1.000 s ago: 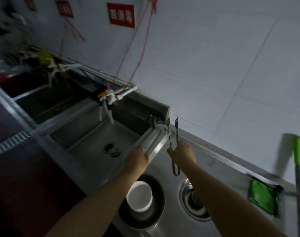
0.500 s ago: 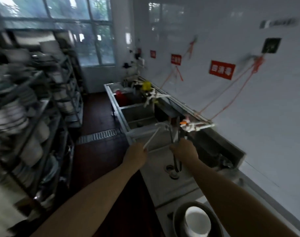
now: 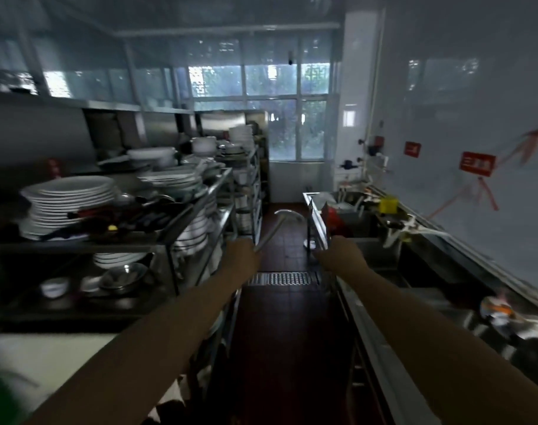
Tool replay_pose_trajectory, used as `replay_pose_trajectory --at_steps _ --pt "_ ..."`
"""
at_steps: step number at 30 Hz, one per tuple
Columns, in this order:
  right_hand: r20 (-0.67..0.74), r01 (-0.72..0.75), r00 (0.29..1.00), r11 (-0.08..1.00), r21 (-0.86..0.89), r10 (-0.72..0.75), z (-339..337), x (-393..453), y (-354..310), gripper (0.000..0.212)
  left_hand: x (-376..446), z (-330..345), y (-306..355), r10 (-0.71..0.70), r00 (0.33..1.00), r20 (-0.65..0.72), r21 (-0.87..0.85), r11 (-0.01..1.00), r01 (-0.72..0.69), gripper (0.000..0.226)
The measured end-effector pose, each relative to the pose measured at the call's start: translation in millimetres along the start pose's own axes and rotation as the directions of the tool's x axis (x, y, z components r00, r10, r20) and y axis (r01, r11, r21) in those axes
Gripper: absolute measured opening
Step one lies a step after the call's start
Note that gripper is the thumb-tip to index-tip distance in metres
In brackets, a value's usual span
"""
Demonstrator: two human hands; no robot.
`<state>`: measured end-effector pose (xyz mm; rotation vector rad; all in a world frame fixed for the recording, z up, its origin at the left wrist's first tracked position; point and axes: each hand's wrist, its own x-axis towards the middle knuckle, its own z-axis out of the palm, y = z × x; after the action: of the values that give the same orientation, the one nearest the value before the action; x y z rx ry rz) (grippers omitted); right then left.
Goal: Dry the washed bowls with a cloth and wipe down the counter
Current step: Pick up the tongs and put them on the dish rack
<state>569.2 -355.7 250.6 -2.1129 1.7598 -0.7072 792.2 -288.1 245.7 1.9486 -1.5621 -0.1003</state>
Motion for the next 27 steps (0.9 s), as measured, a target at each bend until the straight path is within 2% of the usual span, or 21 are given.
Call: replay_pose_trajectory --at_steps 6,9,12,16,18,20,23,27 --pt "0.026 0.18 0.983 0.984 -0.01 -0.18 13 69 -103 0.048 64 -80 -52 -0.077 0.991 -0.107 0.033 0.996 0.081 0.02" --pt "0.086 0.253 0.963 0.967 0.035 -0.255 28 111 -143 0.045 98 -103 -77 -0.123 0.981 -0.15 0.082 0.987 0.136 0.028" --pt "0.128 0.351 0.924 0.932 0.087 -0.36 45 149 -180 0.044 126 -125 -99 -0.159 0.969 -0.191 0.152 0.97 0.19 0.034" --pt "0.17 0.468 0.858 0.874 0.133 -0.485 66 187 -218 0.049 148 -150 -127 -0.235 0.934 -0.268 0.208 0.933 0.295 0.027" --pt "0.214 0.501 0.826 0.853 0.146 -0.522 76 204 -234 0.044 158 -161 -144 -0.29 0.91 -0.295 0.208 0.91 0.358 0.029" --pt "0.236 0.497 0.817 0.85 0.172 -0.526 87 223 -251 0.031 171 -172 -160 -0.354 0.88 -0.316 0.197 0.883 0.426 0.031" --pt "0.24 0.502 0.814 0.849 0.165 -0.528 106 243 -276 0.039 187 -184 -186 -0.417 0.838 -0.351 0.188 0.846 0.499 0.036" --pt "0.286 0.528 0.792 0.84 0.123 -0.54 133 257 -307 0.047 209 -194 -213 -0.442 0.828 -0.345 0.223 0.818 0.53 0.049"
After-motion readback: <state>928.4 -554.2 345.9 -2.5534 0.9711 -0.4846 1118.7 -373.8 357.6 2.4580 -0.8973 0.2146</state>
